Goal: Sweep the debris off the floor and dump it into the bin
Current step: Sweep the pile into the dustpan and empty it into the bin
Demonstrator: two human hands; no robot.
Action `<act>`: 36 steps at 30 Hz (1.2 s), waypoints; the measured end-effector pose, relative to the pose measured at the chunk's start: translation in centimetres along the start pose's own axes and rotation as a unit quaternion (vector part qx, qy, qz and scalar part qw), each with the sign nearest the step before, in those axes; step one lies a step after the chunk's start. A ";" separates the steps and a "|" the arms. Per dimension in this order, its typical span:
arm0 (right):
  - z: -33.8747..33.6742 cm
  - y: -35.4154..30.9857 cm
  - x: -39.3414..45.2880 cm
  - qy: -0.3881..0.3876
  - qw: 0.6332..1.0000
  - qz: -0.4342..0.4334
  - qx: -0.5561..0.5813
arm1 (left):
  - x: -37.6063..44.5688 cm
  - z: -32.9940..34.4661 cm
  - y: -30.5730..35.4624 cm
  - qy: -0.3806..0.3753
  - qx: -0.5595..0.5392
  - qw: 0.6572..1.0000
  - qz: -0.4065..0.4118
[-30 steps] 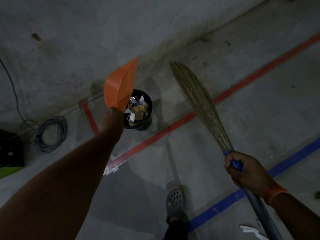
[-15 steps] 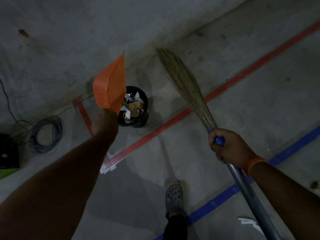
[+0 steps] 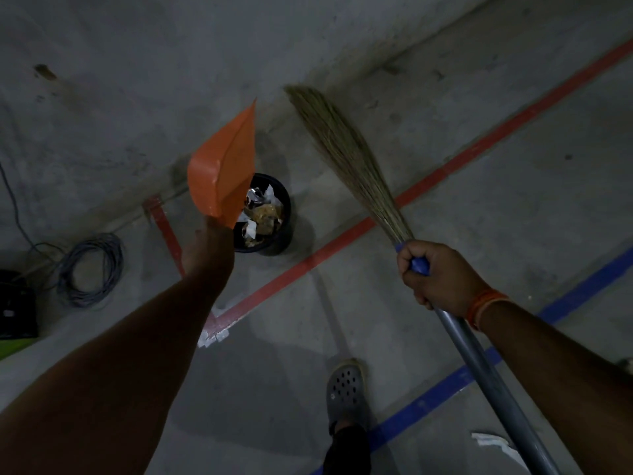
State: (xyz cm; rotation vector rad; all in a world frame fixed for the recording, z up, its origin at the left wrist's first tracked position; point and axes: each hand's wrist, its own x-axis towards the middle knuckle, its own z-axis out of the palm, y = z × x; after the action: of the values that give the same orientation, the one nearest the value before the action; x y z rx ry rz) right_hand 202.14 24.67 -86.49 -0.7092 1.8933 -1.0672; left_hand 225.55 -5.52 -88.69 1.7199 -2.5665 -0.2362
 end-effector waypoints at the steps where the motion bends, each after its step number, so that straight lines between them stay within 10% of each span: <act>1: -0.2 0.2 -0.3 0.000 1.000 -0.001 -0.001 | -0.1 -0.2 0.0 -0.006 -0.006 1.000 -0.025; 10: -1.7 2.3 -4.0 0.006 0.999 -0.028 0.016 | -4.4 -1.6 0.8 0.025 -0.001 0.993 -0.115; 36: -4.8 23.8 -44.2 0.077 0.997 -0.007 0.028 | -53.8 4.0 7.6 -0.147 -0.196 0.959 0.144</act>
State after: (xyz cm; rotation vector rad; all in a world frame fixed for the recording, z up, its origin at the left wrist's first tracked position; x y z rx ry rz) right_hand 218.22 72.40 -88.81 -0.6239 1.9816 -1.2088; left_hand 238.73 47.29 -88.85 1.2336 -2.6759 -0.9751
